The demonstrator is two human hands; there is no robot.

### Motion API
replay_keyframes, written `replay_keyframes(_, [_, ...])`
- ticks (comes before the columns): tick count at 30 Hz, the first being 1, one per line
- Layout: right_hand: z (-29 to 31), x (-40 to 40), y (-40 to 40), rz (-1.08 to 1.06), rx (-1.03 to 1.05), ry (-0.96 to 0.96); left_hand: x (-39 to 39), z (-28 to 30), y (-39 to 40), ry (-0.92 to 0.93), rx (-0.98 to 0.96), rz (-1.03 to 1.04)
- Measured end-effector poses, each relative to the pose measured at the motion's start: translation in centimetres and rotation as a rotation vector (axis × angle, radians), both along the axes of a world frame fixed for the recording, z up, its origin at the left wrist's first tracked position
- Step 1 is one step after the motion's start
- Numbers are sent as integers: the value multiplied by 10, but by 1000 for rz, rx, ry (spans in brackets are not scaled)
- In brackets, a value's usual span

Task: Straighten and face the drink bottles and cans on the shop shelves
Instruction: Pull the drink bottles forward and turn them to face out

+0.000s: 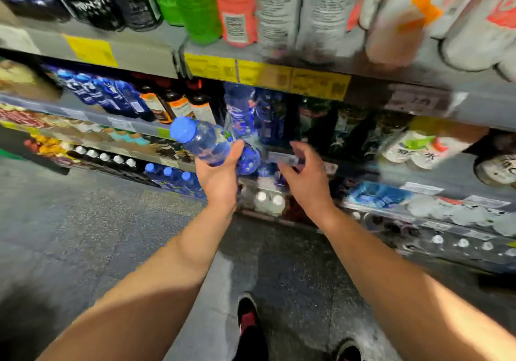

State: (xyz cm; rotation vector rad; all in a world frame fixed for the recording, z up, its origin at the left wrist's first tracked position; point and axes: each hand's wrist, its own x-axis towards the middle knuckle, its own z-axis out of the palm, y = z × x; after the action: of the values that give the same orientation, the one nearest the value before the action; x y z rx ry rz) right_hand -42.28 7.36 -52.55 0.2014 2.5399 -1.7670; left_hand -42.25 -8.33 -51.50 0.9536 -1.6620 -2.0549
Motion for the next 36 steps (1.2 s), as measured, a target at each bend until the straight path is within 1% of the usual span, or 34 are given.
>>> replay_keyframes(2, [-5,-13,-21,-39,-8,-35,-13,-5,-27,-12,-58,9])
replay_keyframes(5, [-7,-31,-44,-64,-23,-48,-30,-6,-44,-18,-102,-5])
replay_keyframes(9, [-2,-51,-68,-1,67,39,-45,-11,-46,96,-129,-44])
replay_keyframes(11, [-1,-56,-78,-87,154,141,-50,-19,-49,149,-161,-74])
replay_keyframes(13, [-1,-59,-87,-268,219,207,-55,-23,-52,180,-182,-126])
replay_keyframes(15, [-3,-62,-93,-384,206,204,-58,-24,-54,163,-198,-168])
replay_keyframes(18, [-10,-73,-97,-368,100,108,-63,-23,-55,117,-271,-161])
replay_keyframes(22, [-19,-93,-94,-381,81,84,-68,-23,-58,89,-352,-189])
replay_keyframes(25, [-25,-100,-92,-459,126,127,-71,-24,-62,88,-398,-234])
replay_keyframes(28, [-28,-96,-90,-527,157,187,-74,-23,-63,68,-402,-258])
replay_keyframes(33, [-27,-83,-83,-542,244,227,-73,-21,-63,32,-400,-246])
replay_keyframes(36, [-23,-84,-83,-580,258,215,-70,-20,-63,5,-369,-225])
